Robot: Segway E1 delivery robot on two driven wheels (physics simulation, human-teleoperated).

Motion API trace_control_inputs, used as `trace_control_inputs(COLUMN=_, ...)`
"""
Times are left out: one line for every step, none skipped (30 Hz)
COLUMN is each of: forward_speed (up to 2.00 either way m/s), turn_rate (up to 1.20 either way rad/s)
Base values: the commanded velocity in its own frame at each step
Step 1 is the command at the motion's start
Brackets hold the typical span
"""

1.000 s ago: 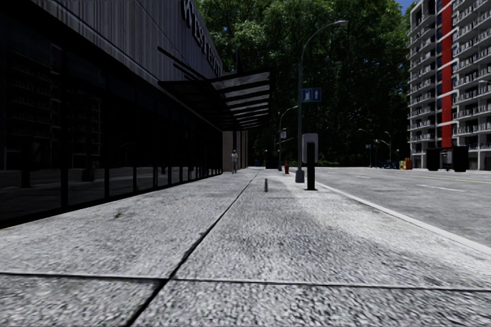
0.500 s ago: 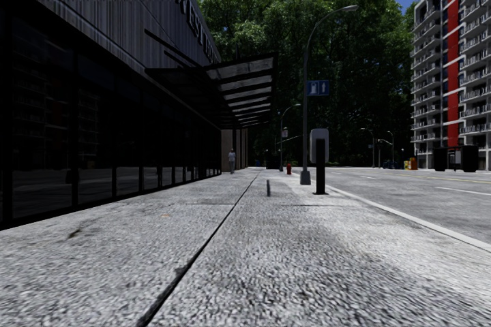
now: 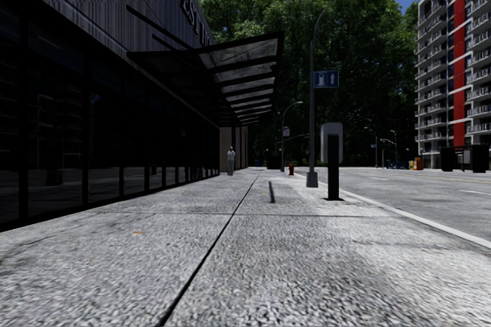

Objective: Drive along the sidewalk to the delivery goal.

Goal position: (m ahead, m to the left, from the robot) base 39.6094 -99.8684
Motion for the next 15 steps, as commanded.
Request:
trace_control_inputs(forward_speed=2.0, turn_rate=-0.1)
trace_control_inputs(forward_speed=2.0, turn_rate=-0.1)
trace_control_inputs(forward_speed=2.0, turn_rate=-0.1)
trace_control_inputs(forward_speed=2.0, turn_rate=-0.1)
trace_control_inputs(forward_speed=2.0, turn_rate=-0.11)
trace_control_inputs(forward_speed=2.0, turn_rate=-0.15)
trace_control_inputs(forward_speed=2.0, turn_rate=-0.15)
trace_control_inputs(forward_speed=2.0, turn_rate=-0.19)
trace_control_inputs(forward_speed=2.0, turn_rate=-0.21)
trace_control_inputs(forward_speed=2.0, turn_rate=-0.22)
trace_control_inputs(forward_speed=2.0, turn_rate=-0.22)
trace_control_inputs(forward_speed=2.0, turn_rate=-0.22)
trace_control_inputs(forward_speed=2.0, turn_rate=-0.22)
trace_control_inputs(forward_speed=2.0, turn_rate=-0.22)
trace_control_inputs(forward_speed=2.0, turn_rate=-0.22)
